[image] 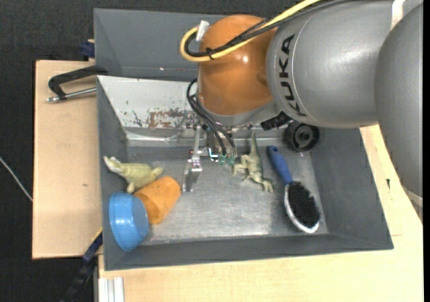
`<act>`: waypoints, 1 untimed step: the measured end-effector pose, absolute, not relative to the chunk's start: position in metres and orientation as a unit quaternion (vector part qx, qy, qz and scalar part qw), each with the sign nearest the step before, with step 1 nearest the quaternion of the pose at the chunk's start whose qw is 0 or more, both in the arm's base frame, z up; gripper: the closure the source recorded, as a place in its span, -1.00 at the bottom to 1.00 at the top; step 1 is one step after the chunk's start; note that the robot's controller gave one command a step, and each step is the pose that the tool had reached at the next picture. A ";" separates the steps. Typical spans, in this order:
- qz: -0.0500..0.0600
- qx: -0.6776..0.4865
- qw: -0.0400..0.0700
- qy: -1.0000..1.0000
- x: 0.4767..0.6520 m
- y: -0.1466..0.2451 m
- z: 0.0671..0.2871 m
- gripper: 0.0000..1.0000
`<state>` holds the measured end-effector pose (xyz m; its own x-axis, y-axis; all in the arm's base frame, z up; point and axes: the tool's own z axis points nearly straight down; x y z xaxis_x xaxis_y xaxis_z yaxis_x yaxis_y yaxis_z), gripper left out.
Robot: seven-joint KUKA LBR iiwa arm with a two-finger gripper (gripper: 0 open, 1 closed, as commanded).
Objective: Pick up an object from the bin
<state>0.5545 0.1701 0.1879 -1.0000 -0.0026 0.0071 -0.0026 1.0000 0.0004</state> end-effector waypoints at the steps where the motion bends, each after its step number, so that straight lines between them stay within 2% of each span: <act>1: 0.007 0.082 0.002 -0.997 0.532 0.224 0.071 -1.00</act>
Offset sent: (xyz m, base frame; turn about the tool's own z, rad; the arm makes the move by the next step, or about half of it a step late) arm -0.0251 0.0614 -0.1179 -0.1651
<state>0.5324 0.2245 0.0713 -0.9867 -0.1627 0.0042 -0.1627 0.9866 -0.0145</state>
